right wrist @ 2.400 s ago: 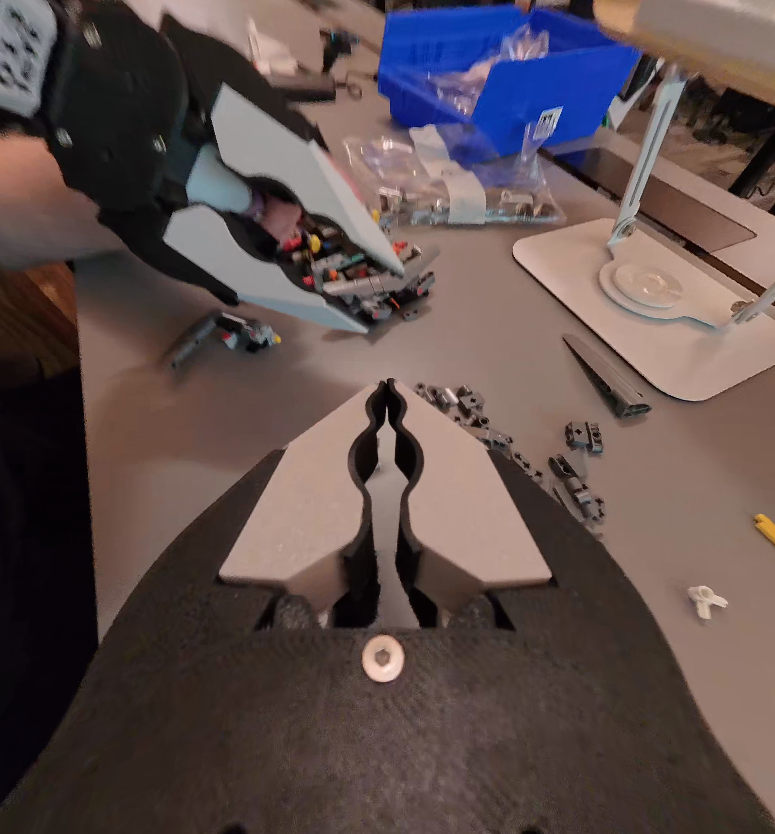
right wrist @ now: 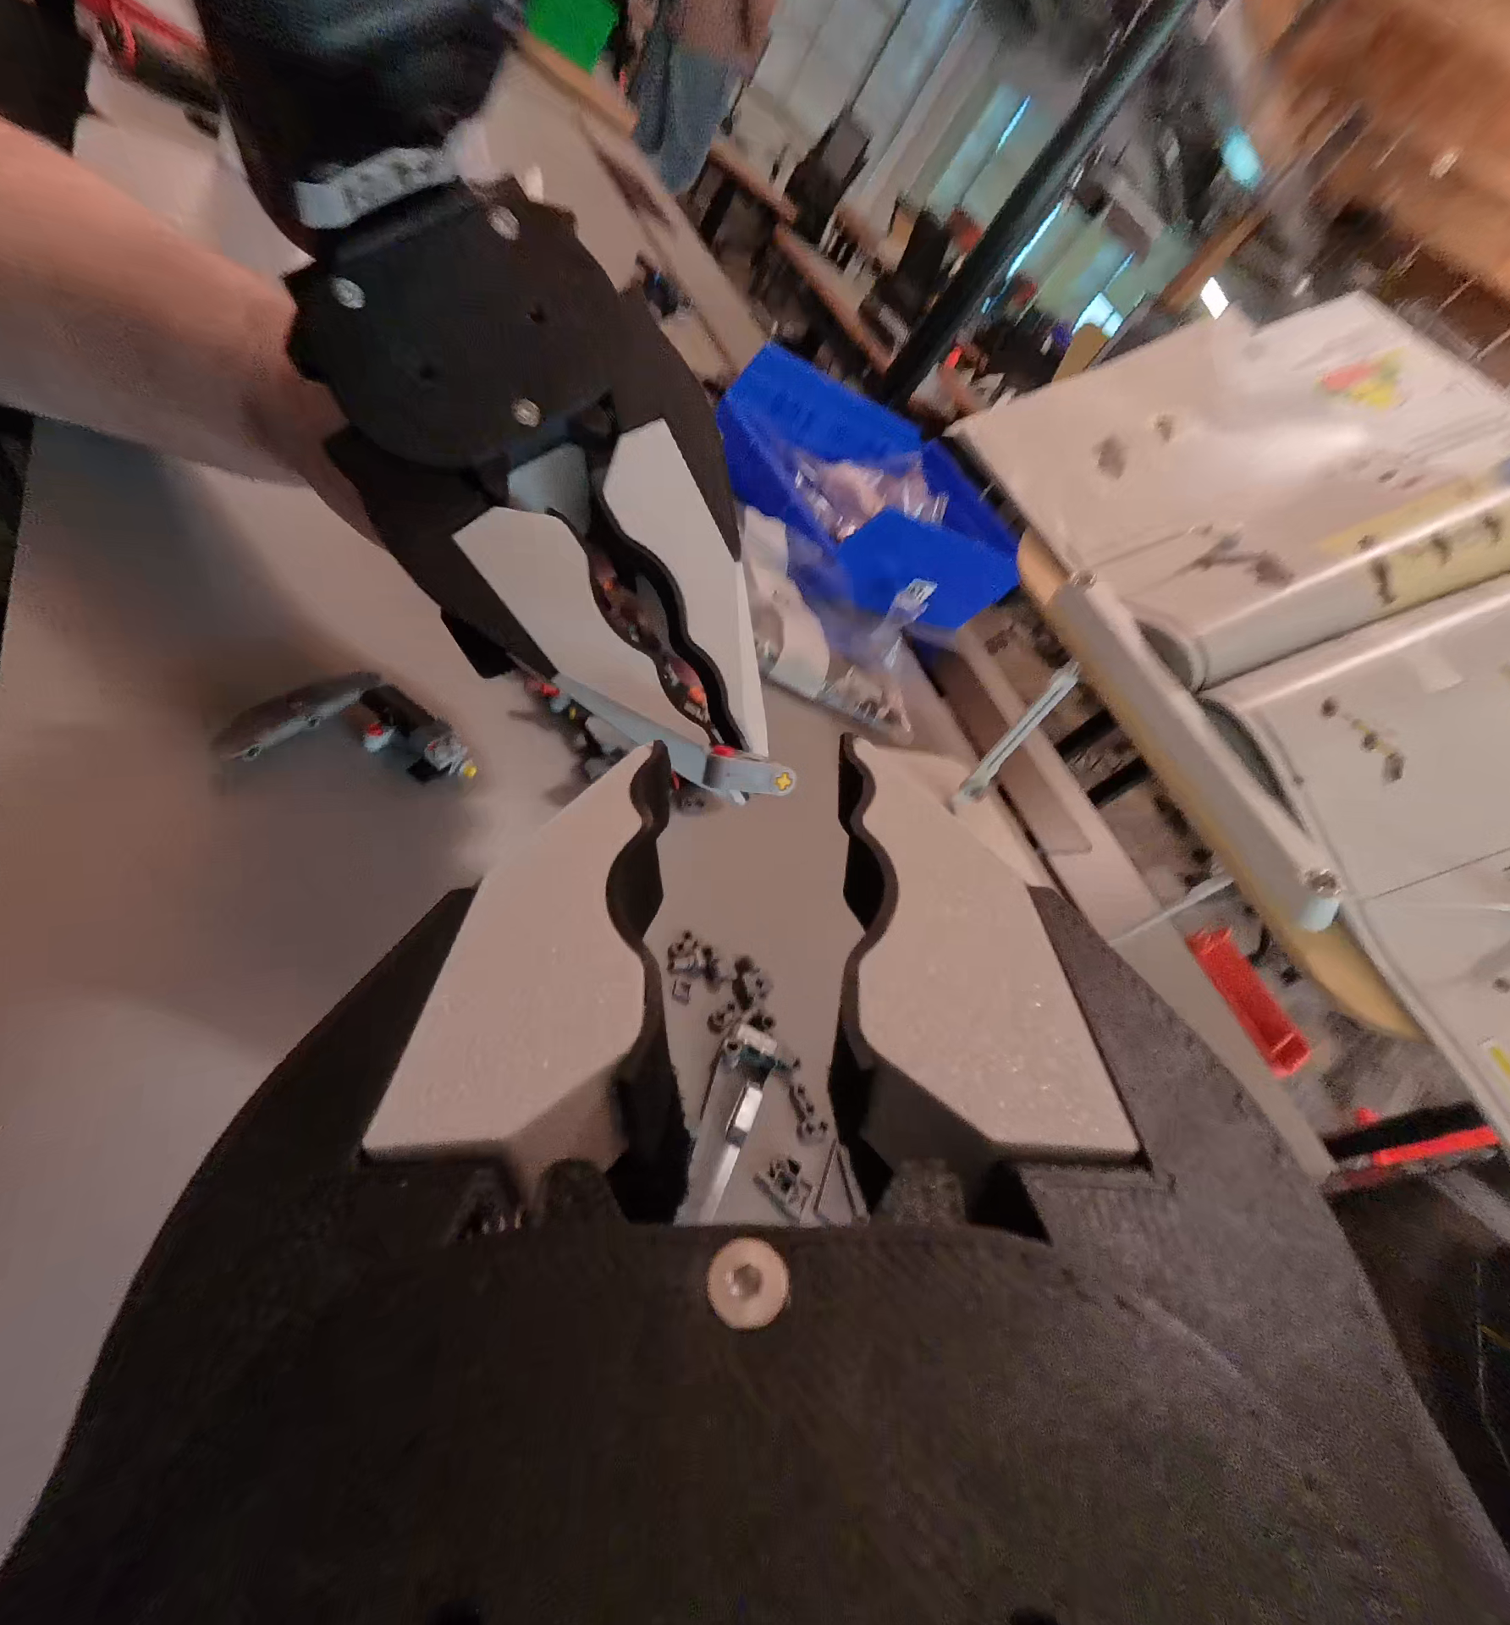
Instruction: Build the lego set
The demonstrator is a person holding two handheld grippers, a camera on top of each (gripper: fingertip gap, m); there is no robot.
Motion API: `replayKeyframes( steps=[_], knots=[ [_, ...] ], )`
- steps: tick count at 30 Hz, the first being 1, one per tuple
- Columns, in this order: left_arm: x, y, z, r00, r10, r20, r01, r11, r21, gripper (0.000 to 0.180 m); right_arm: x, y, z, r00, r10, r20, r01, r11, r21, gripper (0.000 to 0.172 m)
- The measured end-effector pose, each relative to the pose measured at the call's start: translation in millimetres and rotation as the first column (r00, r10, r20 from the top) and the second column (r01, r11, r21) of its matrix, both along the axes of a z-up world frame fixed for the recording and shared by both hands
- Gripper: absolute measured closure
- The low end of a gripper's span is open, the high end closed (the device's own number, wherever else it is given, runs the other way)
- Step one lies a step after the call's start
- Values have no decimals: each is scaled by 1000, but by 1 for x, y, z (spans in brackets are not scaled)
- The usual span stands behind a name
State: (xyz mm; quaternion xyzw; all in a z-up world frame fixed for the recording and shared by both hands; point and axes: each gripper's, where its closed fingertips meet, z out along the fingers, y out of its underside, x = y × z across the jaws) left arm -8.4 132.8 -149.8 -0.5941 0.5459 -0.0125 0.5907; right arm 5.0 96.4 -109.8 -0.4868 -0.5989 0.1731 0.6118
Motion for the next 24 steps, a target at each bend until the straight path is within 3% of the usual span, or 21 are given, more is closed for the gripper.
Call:
replayKeyframes(
  steps=[5, 9, 13, 17, 24],
  knots=[
    [6, -4, -11, 989, 23, -148, -6, 994, 114, 179, -1, 4, -23, 988, 11, 157, 13, 988, -152, 136],
    [4, -3, -13, 978, 51, -204, -17, 986, 163, 179, 0, 13, -41, 966, -38, 258, 74, 989, -131, 143],
    [2, -2, -15, 965, 75, -250, -22, 977, 211, 180, -3, 11, -46, 961, -30, 275, 68, 989, -130, 149],
    [3, -2, -18, 956, 86, -280, -21, 973, 229, 180, -3, 9, -50, 960, -15, 281, 68, 981, -181, 142],
    [6, -2, -21, 948, 93, -303, -15, 968, 250, 180, 1, 12, -55, 955, -34, 295, 91, 979, -180, 150]
  ],
)
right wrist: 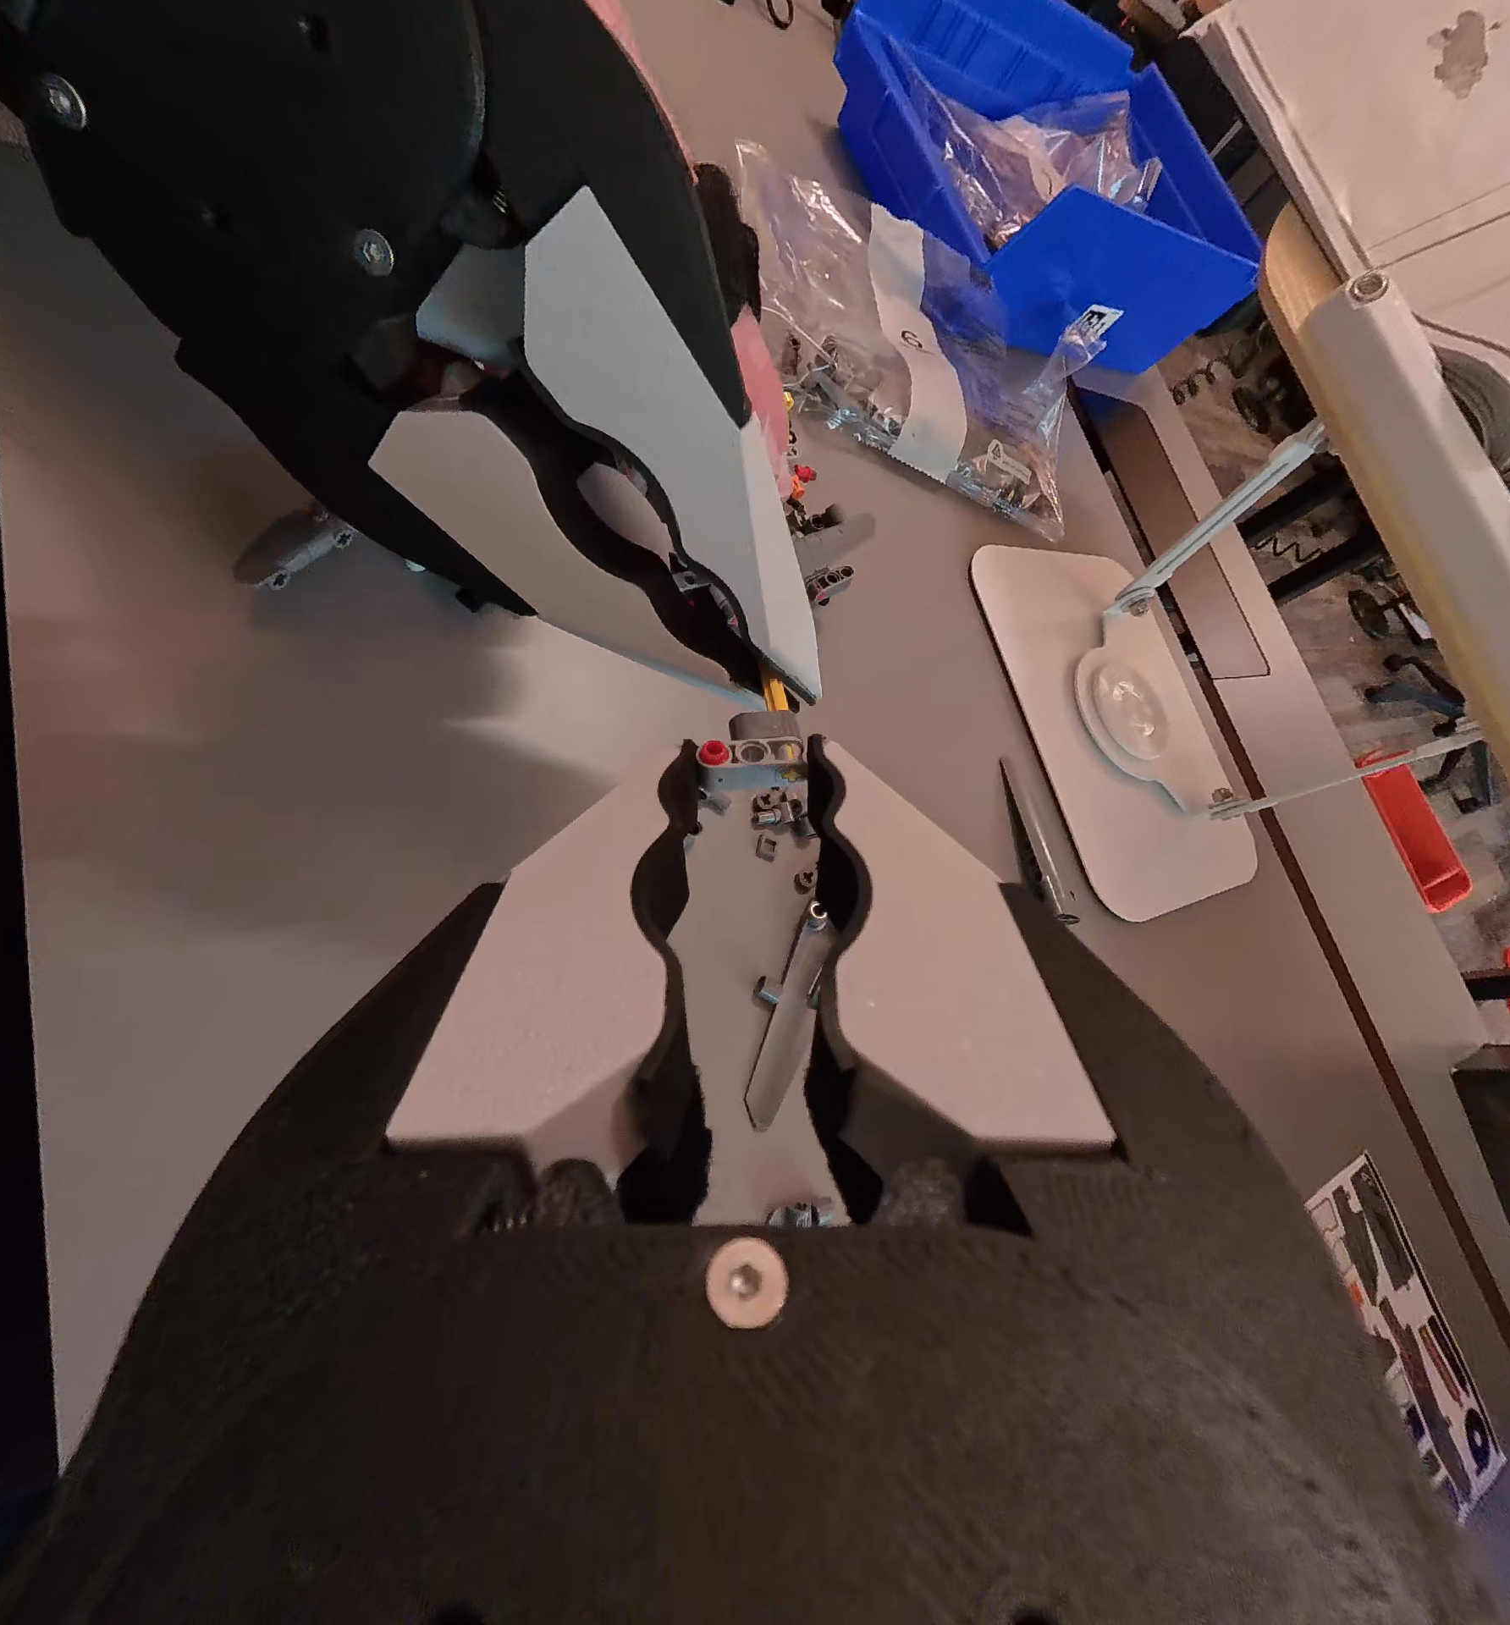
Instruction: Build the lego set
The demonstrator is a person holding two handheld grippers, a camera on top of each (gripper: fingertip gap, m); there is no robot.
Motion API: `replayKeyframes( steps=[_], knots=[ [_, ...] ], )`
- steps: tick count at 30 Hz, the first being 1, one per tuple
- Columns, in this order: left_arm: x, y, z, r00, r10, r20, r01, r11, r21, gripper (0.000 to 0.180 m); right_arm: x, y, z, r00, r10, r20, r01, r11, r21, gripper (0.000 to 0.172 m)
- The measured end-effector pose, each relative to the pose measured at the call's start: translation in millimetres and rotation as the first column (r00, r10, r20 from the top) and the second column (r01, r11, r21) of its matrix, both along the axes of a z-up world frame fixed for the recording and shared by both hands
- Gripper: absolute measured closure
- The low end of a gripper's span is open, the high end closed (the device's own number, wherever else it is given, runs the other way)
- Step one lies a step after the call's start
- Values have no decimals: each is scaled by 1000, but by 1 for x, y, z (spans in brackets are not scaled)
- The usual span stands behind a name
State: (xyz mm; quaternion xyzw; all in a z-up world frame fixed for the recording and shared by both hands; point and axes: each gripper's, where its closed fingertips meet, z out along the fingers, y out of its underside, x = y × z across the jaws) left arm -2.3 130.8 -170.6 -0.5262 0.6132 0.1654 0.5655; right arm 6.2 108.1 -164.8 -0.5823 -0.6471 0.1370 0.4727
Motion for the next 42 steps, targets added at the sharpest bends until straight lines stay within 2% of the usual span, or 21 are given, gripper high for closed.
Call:
replayKeyframes(
  steps=[4, 7, 10, 16, 22, 32, 38, 42],
  knots=[
    [4, -1, 4, 999, -13, 44, 13, 1000, 7, 179, 4, 0, 4, 999, -7, -41, 7, 1000, -10, 150],
    [6, -2, 1, 997, -22, 75, 26, 998, -52, 164, 12, 3, 7, 997, -25, -68, 25, 1000, -11, 150],
    [5, 1, -3, 995, -19, 95, 27, 996, -87, 159, 23, 3, 10, 995, -39, -92, 36, 999, -32, 150],
    [3, 3, -12, 994, -21, 103, 38, 985, -166, 160, 54, -2, 7, 990, -63, -126, 52, 994, -93, 150],
    [9, -3, -21, 992, -51, 115, 80, 962, -263, 162, 87, -9, -12, 990, -89, -108, 74, 988, -137, 150],
    [32, -29, -31, 987, -132, 92, 158, 893, -422, 164, 111, -21, -44, 992, -21, -122, -6, 975, -223, 150],
    [52, -43, -52, 987, -154, 47, 156, 832, -533, 161, 114, -26, -67, 997, 23, -80, -43, 963, -265, 150],
    [67, -48, -61, 986, -163, 39, 155, 793, -589, 160, 122, -26, -64, 995, 23, -97, -49, 961, -272, 150]
  ],
)
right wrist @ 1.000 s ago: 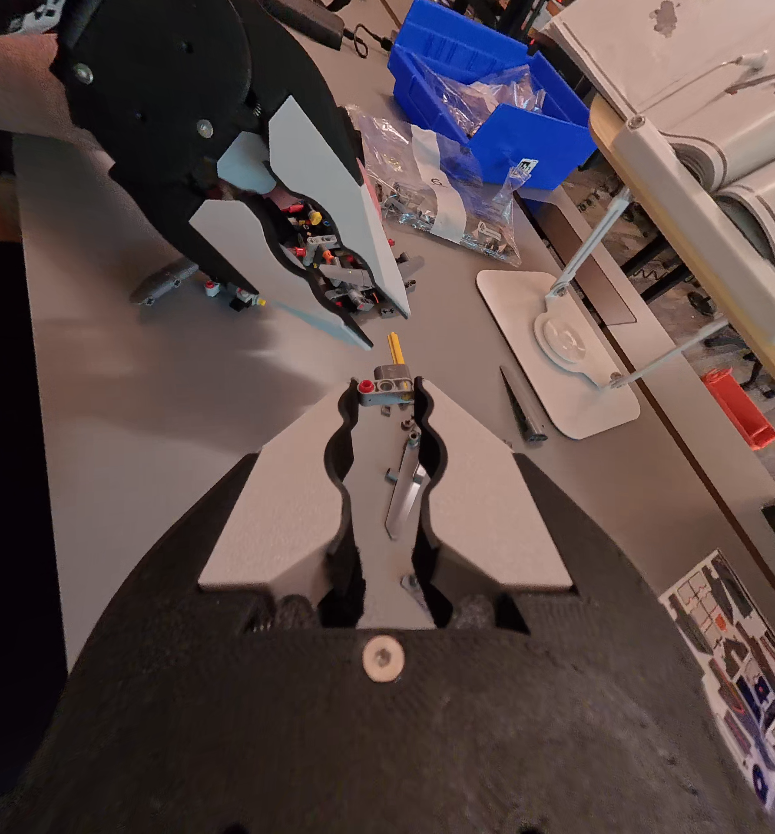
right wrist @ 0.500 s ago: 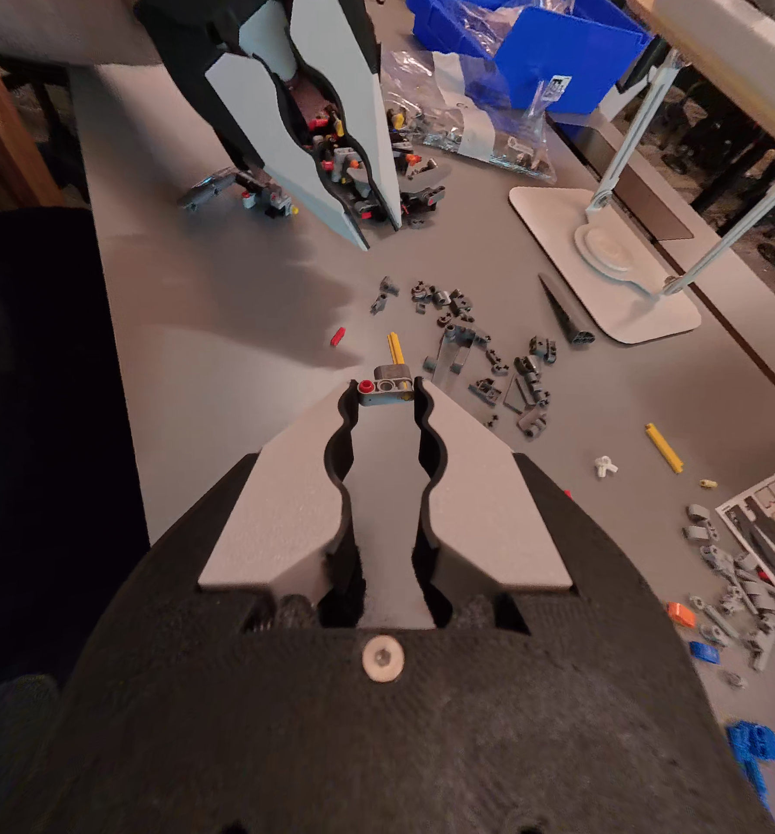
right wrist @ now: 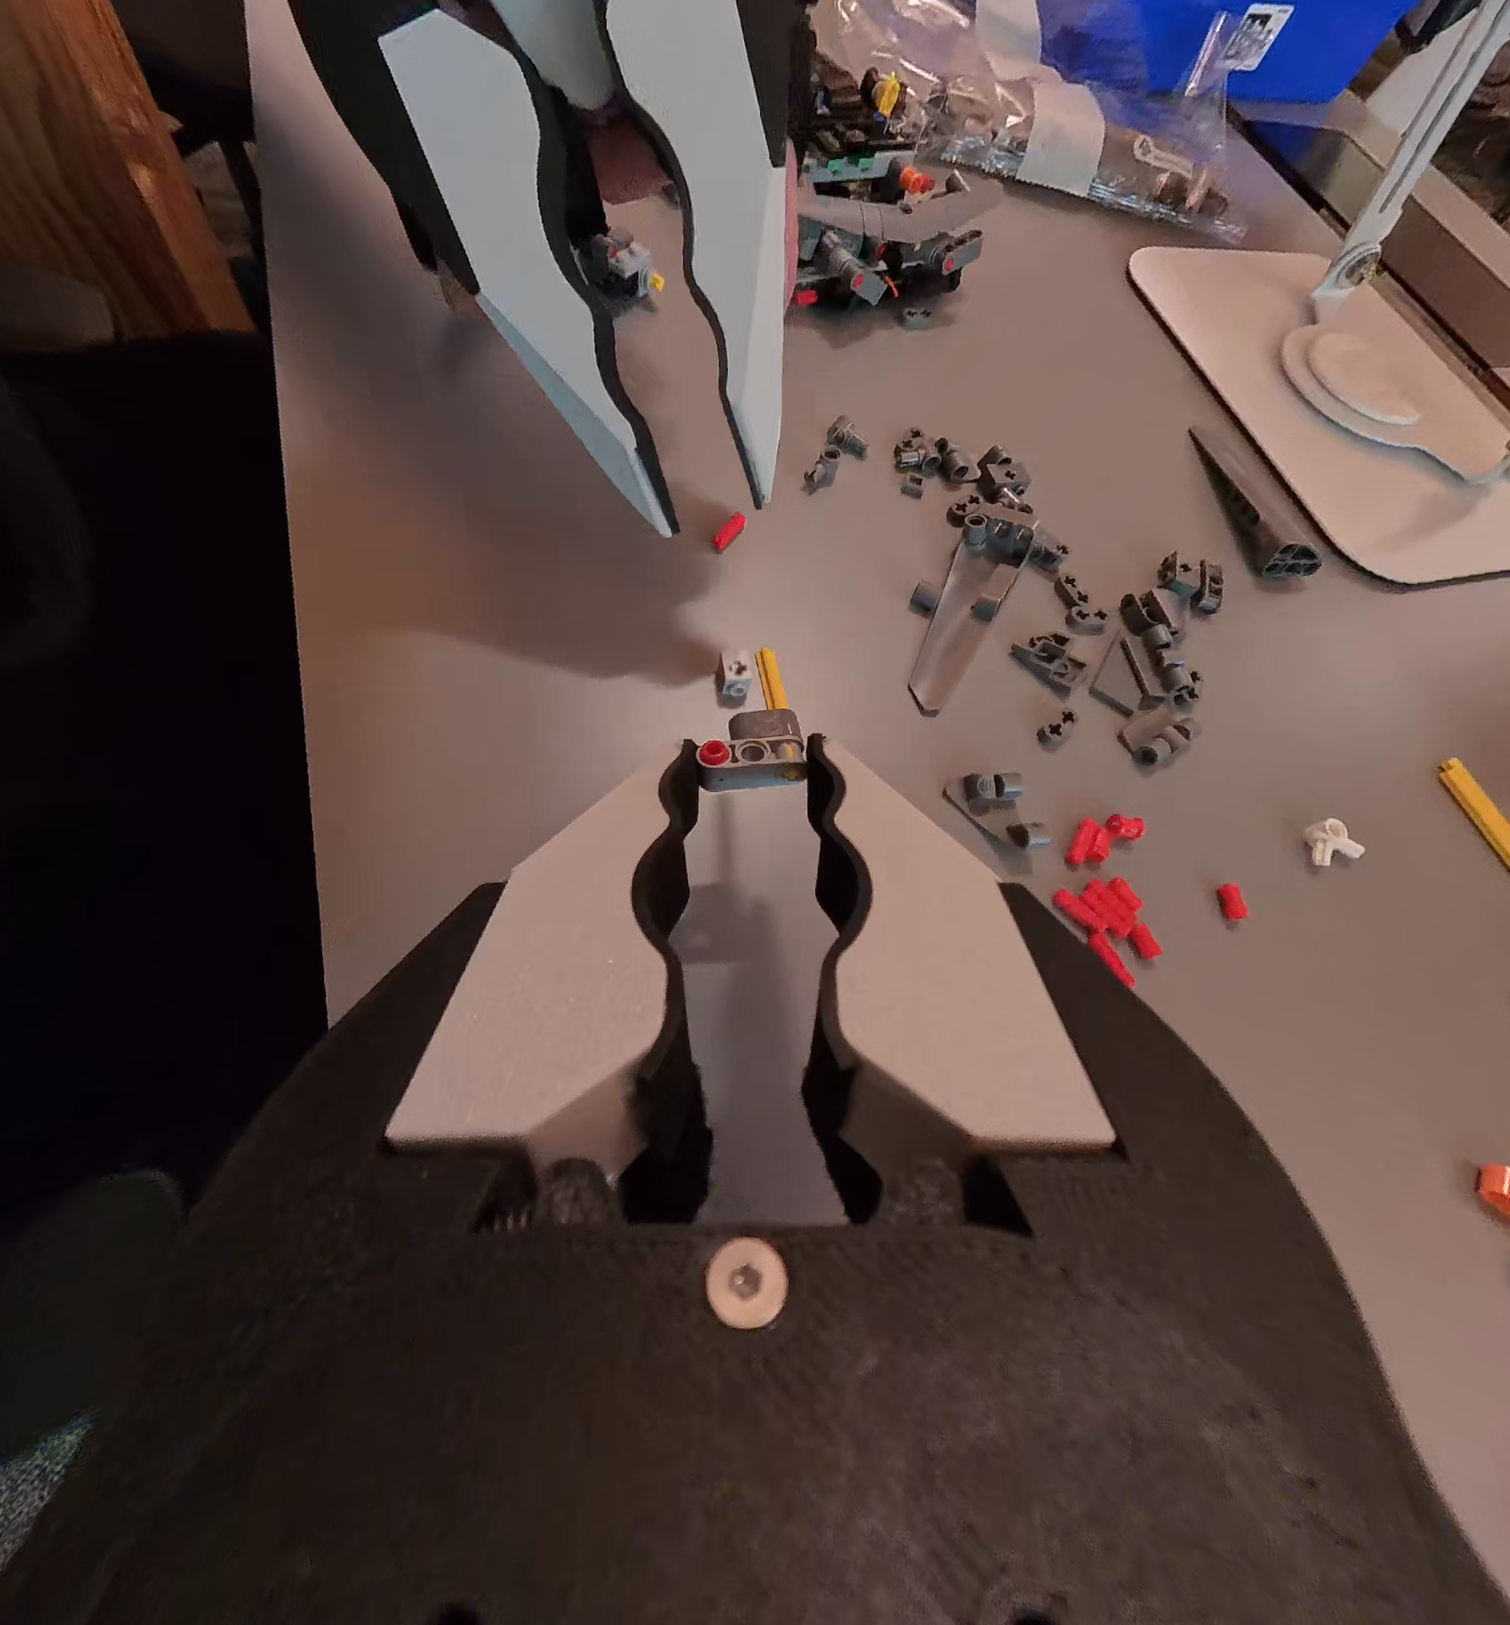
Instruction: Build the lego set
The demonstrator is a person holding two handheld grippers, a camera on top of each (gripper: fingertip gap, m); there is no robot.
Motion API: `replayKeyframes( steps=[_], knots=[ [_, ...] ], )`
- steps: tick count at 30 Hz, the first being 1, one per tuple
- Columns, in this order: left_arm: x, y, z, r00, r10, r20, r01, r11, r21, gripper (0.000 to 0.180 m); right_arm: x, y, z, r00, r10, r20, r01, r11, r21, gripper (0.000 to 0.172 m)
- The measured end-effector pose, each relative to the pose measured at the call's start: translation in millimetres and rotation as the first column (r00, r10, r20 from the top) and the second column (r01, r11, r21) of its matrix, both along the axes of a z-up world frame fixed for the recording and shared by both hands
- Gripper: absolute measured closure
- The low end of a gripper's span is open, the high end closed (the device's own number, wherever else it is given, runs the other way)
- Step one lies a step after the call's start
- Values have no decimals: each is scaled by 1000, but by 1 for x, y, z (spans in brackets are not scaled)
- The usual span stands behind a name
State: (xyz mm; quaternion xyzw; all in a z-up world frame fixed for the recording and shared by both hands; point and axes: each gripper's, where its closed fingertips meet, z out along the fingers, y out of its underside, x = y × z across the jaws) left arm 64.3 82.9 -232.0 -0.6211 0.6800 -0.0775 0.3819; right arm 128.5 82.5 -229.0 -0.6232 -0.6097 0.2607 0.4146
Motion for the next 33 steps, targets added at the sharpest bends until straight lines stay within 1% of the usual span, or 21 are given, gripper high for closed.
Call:
replayKeyframes(
  steps=[4, 6, 8, 10, 14, 18, 22, 24, 30, 31, 33],
  knots=[
    [12, 1, -11, 999, -3, -45, 3, 1000, -7, 162, 3, -1, -8, 999, 16, 37, -16, 1000, 2, 150],
    [19, -1, -12, 999, -27, -41, 27, 1000, -5, 167, 2, -1, -12, 999, 22, 49, -23, 1000, 11, 150],
    [26, 1, -11, 999, -30, -32, 31, 999, 19, 168, 2, 0, -14, 998, 20, 52, -21, 1000, 18, 150],
    [29, 1, -15, 998, -35, -51, 36, 999, 20, 168, 2, 2, -15, 998, 16, 53, -17, 1000, 21, 150],
    [31, 6, -25, 994, -30, -102, 32, 999, 16, 165, 2, 0, -15, 998, 27, 51, -28, 1000, 13, 150],
    [31, 8, -32, 992, -29, -122, 26, 999, -25, 172, 2, -3, -24, 994, 46, 104, -45, 999, -8, 150],
    [31, 8, -32, 993, -31, -116, 27, 999, -36, 173, 3, -8, -32, 984, 80, 156, -74, 996, -47, 150],
    [31, 8, -32, 993, -37, -113, 32, 999, -40, 173, 3, -8, -32, 980, 88, 177, -80, 996, -47, 148],
    [29, 10, -28, 996, -32, -83, 30, 999, -29, 174, 9, -5, -28, 969, 74, 236, -83, 996, 29, 135],
    [29, 11, -26, 997, -30, -69, 28, 999, -23, 174, 10, -2, -24, 972, 60, 228, -73, 996, 50, 137],
    [30, 11, -17, 999, -32, -21, 32, 999, -25, 174, 7, -1, -7, 985, 57, 161, -75, 991, 108, 146]
  ],
)
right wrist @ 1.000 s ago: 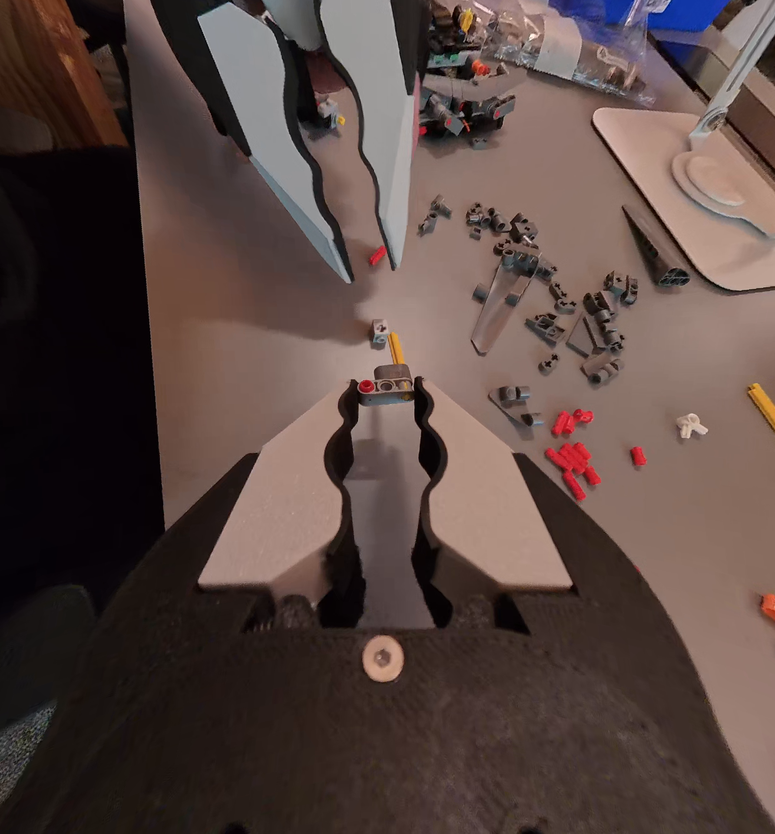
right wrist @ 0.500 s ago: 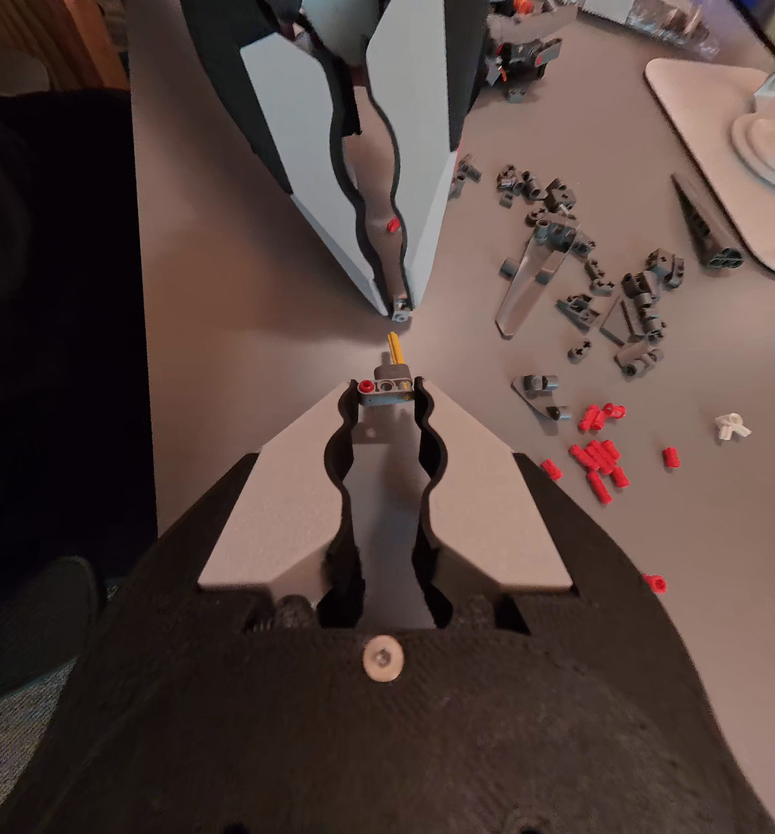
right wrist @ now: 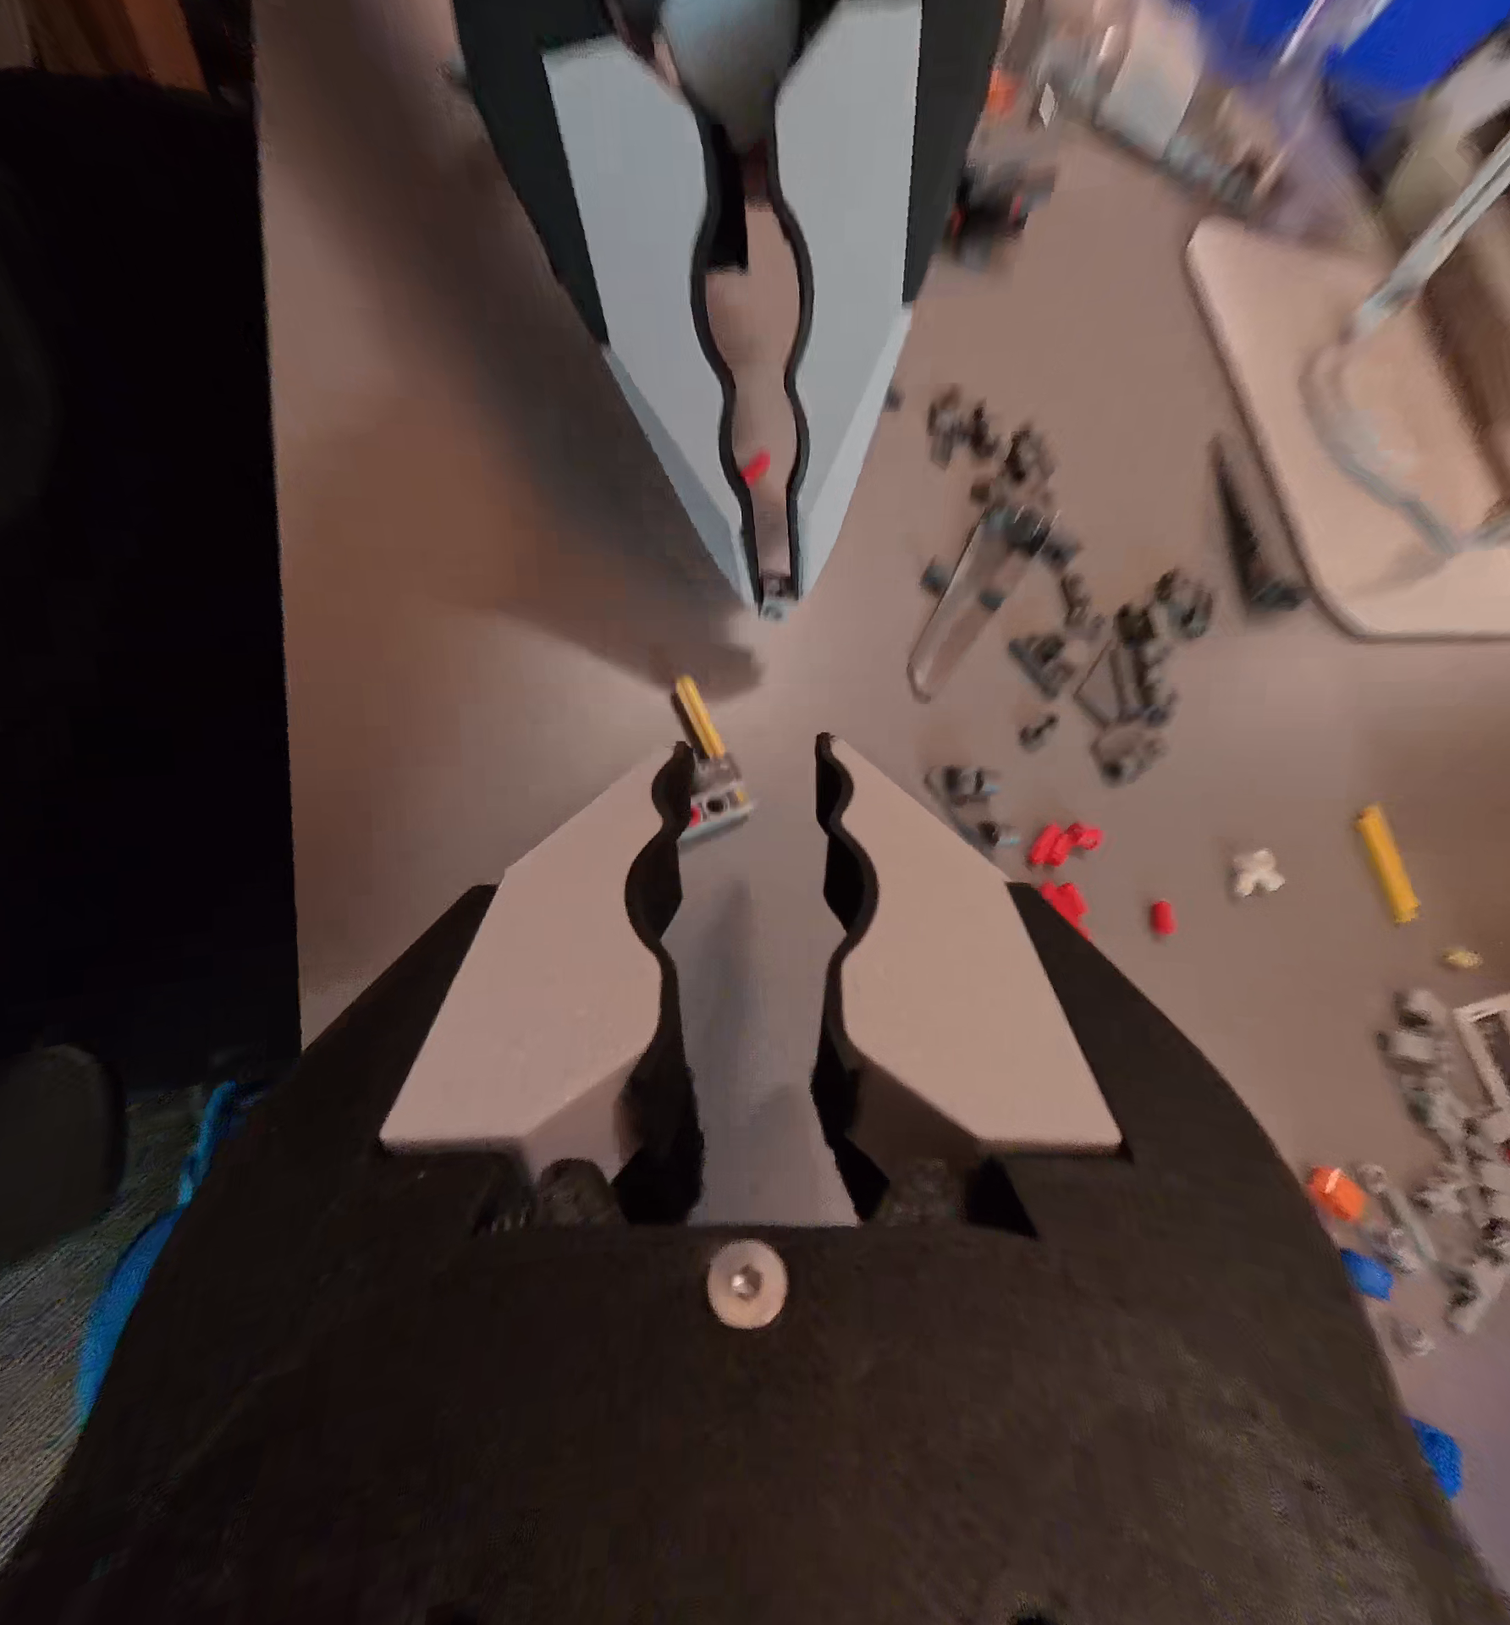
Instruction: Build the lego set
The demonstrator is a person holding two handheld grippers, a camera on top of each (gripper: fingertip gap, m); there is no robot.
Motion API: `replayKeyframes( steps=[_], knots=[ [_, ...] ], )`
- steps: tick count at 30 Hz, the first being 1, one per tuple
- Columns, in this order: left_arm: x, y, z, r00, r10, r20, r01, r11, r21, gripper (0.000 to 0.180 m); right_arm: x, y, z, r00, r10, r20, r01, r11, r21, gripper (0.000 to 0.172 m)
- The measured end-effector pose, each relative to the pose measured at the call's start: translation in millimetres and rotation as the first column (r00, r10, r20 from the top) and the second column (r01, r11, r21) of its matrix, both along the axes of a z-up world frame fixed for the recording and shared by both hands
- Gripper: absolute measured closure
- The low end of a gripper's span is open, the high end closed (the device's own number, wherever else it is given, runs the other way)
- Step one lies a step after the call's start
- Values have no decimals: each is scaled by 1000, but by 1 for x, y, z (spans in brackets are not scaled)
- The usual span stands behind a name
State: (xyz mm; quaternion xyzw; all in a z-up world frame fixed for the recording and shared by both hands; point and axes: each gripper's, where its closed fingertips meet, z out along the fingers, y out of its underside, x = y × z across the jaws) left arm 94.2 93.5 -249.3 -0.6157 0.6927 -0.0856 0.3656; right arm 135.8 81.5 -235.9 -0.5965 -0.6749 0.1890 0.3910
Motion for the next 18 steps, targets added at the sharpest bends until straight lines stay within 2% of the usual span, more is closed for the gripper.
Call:
replayKeyframes(
  steps=[3, 6, 9, 11, 14, 18],
  knots=[
    [2, -4, 14, 997, -16, 80, 20, 999, -48, 174, -9, -3, 24, 996, 32, -78, -22, 992, 127, 150],
    [5, -12, 37, 974, -3, 226, 51, 978, -204, 174, -15, 0, 39, 996, 36, -81, -11, 958, 287, 155],
    [5, -22, 71, 902, 17, 431, 164, 910, -380, 174, -25, -6, 56, 988, 77, -132, -25, 934, 356, 150],
    [2, -25, 88, 853, 40, 520, 239, 857, -458, 173, -31, -10, 66, 981, 110, -159, -38, 916, 399, 148],
    [-2, -30, 103, 801, 64, 595, 339, 771, -539, 173, -37, -15, 83, 967, 162, -194, -49, 873, 484, 149],
    [-4, -33, 110, 777, 74, 625, 410, 694, -591, 174, -45, -20, 94, 958, 207, -196, -71, 840, 538, 149]
  ],
)
